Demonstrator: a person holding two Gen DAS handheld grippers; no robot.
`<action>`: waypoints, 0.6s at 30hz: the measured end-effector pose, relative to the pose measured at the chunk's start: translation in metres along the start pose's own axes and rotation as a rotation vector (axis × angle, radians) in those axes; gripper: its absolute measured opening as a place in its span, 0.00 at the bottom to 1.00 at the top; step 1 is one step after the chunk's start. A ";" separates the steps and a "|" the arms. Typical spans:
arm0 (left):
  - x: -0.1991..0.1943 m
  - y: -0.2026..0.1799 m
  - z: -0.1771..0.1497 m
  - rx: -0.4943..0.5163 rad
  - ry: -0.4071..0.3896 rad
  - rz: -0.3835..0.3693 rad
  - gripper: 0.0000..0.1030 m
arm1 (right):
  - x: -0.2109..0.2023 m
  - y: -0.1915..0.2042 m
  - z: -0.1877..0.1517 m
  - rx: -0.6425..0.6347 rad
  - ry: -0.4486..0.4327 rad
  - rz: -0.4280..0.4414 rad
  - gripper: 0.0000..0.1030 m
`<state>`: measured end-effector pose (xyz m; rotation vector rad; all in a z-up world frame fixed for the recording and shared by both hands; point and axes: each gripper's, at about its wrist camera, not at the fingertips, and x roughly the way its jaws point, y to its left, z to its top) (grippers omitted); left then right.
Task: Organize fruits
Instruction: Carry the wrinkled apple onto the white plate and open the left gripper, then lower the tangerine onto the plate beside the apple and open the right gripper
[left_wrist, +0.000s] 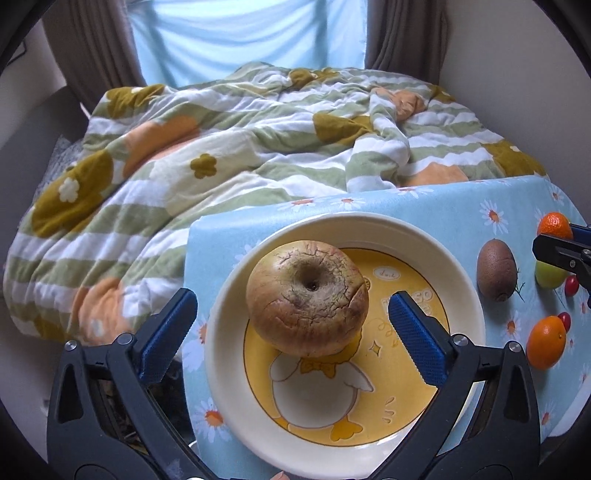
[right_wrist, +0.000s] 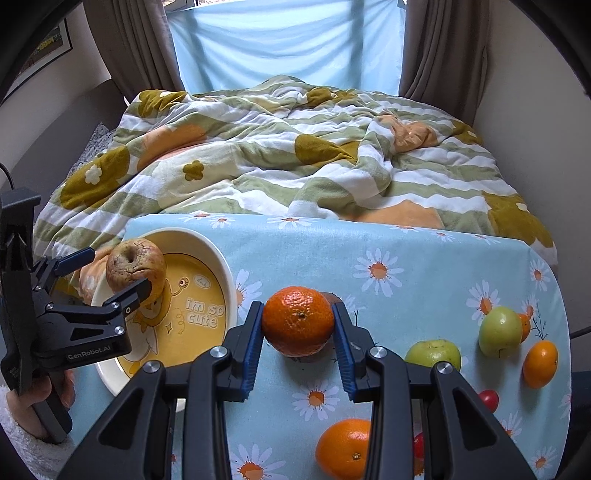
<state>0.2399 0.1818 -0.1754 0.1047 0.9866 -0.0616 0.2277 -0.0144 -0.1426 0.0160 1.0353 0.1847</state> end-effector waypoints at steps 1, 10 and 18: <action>-0.002 0.002 -0.001 -0.012 0.007 0.002 1.00 | 0.000 0.001 0.001 -0.015 -0.002 0.016 0.32; -0.032 0.009 -0.018 -0.090 0.012 0.040 1.00 | 0.008 0.024 0.009 -0.164 0.015 0.141 0.32; -0.058 0.015 -0.042 -0.153 -0.004 0.063 1.00 | 0.032 0.061 0.021 -0.359 0.022 0.214 0.32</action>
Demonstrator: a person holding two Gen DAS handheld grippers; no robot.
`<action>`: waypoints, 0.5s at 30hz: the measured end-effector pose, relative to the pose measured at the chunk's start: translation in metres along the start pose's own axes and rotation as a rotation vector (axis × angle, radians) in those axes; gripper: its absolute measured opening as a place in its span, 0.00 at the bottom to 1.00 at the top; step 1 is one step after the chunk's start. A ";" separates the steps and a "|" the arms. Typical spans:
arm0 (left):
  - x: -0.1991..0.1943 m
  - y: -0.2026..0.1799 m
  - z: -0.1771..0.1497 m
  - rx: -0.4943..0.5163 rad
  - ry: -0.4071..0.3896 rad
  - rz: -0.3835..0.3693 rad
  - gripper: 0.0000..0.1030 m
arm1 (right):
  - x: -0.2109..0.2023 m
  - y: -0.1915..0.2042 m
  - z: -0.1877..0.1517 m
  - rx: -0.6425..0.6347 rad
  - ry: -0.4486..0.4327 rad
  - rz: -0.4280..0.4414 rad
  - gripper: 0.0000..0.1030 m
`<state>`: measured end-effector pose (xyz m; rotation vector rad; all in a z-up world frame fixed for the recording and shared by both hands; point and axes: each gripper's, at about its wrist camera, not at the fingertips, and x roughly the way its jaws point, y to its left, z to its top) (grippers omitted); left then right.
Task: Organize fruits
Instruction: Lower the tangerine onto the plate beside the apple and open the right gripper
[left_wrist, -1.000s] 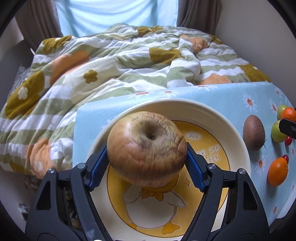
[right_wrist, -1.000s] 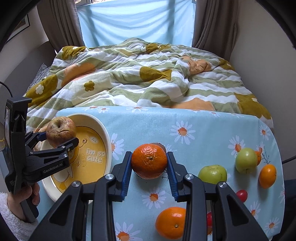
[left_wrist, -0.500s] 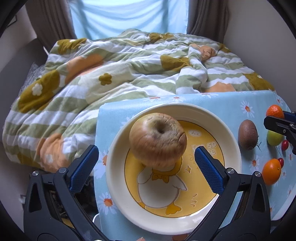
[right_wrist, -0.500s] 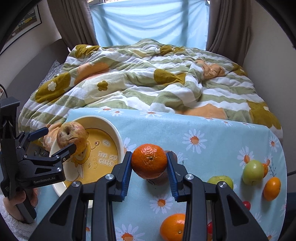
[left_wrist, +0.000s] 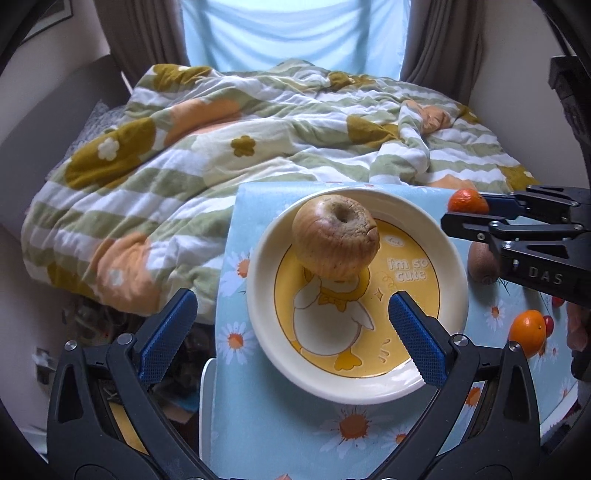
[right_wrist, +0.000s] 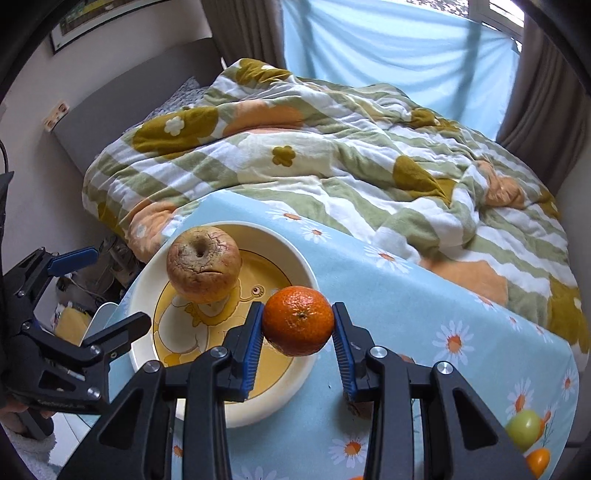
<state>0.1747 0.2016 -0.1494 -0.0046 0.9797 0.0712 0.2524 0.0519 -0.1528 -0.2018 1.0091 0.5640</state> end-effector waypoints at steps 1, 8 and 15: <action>-0.002 0.001 -0.003 -0.009 -0.004 -0.003 1.00 | 0.006 0.003 0.001 -0.016 0.006 0.010 0.32; 0.000 -0.001 -0.027 -0.062 0.025 -0.006 1.00 | 0.039 0.009 0.002 -0.073 0.044 0.035 0.32; 0.003 0.008 -0.039 -0.138 0.065 -0.011 1.00 | 0.039 0.007 0.004 -0.048 0.012 0.055 0.99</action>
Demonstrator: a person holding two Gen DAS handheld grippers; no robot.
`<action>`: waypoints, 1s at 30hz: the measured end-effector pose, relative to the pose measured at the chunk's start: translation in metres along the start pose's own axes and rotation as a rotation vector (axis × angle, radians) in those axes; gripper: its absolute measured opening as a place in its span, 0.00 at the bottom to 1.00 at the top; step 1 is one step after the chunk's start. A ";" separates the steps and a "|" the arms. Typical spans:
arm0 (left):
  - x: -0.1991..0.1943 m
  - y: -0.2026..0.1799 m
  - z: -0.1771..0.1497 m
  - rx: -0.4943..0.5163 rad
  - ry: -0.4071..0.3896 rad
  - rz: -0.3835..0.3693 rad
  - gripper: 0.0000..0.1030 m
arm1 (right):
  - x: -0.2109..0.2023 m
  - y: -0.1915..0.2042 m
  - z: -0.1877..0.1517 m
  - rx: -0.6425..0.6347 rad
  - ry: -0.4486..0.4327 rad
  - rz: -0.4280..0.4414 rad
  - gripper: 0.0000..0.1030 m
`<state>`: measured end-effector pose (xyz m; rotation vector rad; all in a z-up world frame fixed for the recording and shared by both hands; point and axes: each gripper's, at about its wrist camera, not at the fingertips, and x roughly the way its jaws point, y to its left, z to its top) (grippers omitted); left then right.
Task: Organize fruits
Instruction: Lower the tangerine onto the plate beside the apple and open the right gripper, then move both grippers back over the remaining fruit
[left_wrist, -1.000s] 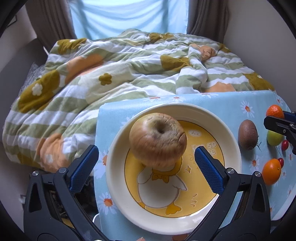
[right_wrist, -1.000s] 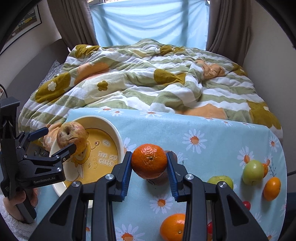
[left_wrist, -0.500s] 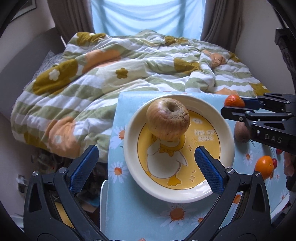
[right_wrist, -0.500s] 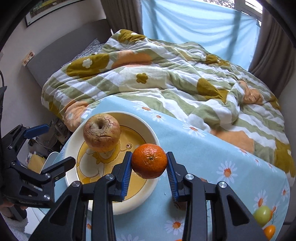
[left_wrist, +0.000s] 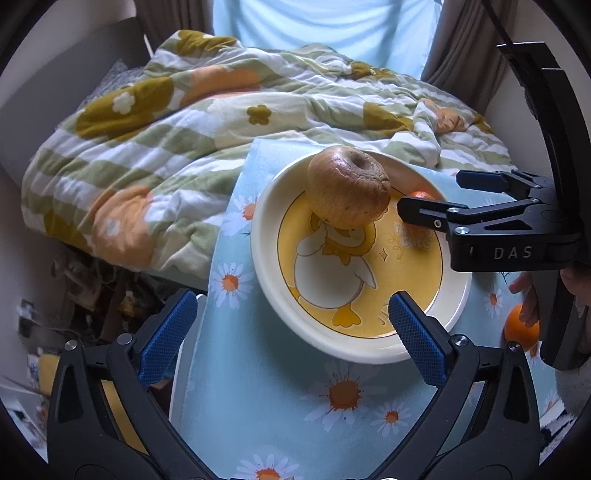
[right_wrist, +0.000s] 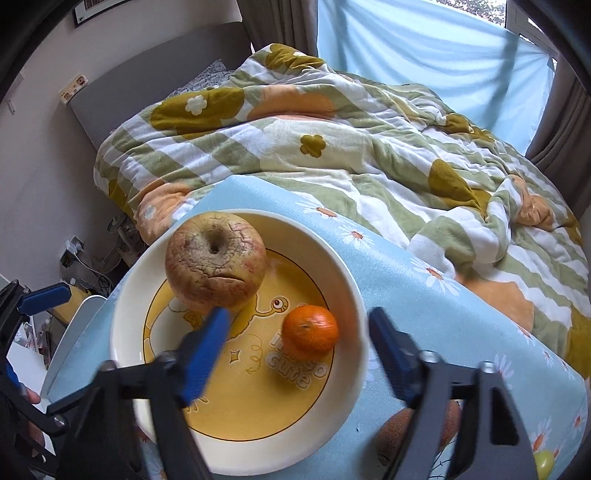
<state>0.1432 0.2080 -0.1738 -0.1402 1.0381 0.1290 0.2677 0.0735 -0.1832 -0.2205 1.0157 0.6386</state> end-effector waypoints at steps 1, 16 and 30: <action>0.000 0.001 -0.001 -0.007 0.005 -0.001 1.00 | -0.002 0.000 0.000 0.007 -0.005 -0.001 0.99; -0.021 0.004 0.008 -0.015 0.015 -0.032 1.00 | -0.046 0.000 -0.011 0.114 0.006 -0.028 0.99; -0.059 -0.035 0.027 0.166 -0.023 -0.108 1.00 | -0.151 -0.007 -0.039 0.227 -0.116 -0.156 0.99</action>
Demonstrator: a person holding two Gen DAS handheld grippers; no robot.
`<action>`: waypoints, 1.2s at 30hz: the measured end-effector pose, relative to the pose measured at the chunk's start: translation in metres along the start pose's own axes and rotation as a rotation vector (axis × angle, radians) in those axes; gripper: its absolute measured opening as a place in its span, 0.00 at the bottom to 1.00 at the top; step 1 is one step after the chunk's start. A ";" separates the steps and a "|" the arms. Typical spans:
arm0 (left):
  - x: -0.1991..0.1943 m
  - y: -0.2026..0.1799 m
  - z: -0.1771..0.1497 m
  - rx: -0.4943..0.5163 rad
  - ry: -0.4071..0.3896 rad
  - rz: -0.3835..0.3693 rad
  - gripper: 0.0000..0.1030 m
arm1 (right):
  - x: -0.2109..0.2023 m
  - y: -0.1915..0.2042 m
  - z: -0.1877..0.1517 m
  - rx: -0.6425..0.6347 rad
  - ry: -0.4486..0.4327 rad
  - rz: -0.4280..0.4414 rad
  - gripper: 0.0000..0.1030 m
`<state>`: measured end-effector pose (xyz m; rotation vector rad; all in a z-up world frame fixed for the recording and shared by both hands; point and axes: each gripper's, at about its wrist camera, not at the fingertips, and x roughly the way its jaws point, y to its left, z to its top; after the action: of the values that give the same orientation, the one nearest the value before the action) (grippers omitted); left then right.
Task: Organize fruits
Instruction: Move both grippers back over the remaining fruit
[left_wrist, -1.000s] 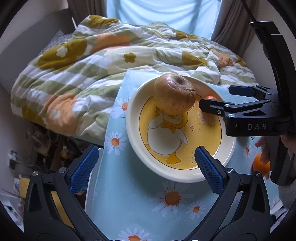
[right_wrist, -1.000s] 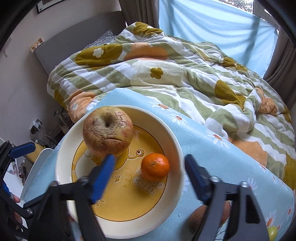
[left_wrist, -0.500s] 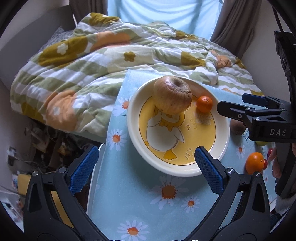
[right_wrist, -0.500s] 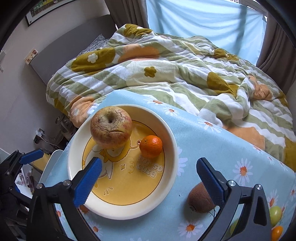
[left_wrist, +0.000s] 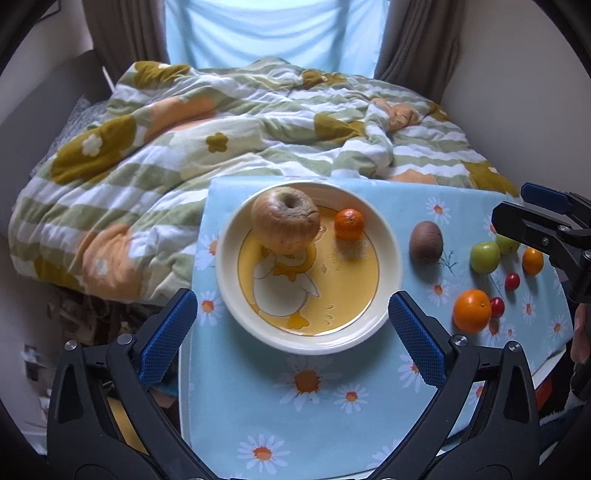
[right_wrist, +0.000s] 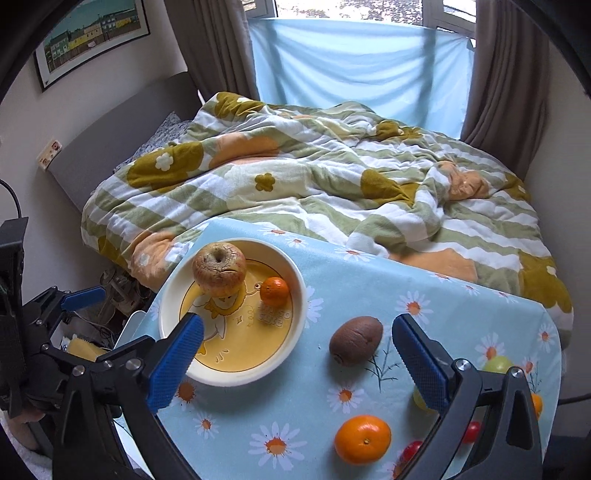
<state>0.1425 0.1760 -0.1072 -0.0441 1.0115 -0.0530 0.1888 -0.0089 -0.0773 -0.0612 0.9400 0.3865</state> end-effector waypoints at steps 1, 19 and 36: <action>-0.002 -0.006 0.001 0.008 -0.004 -0.011 1.00 | -0.008 -0.005 -0.003 0.015 -0.012 -0.017 0.99; -0.006 -0.147 -0.010 0.078 -0.029 -0.055 1.00 | -0.076 -0.139 -0.084 0.149 -0.050 -0.155 0.99; 0.068 -0.228 -0.056 -0.023 0.052 0.000 1.00 | -0.038 -0.240 -0.141 0.083 0.026 -0.128 0.99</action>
<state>0.1250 -0.0568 -0.1803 -0.0640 1.0645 -0.0432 0.1433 -0.2743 -0.1588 -0.0498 0.9714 0.2286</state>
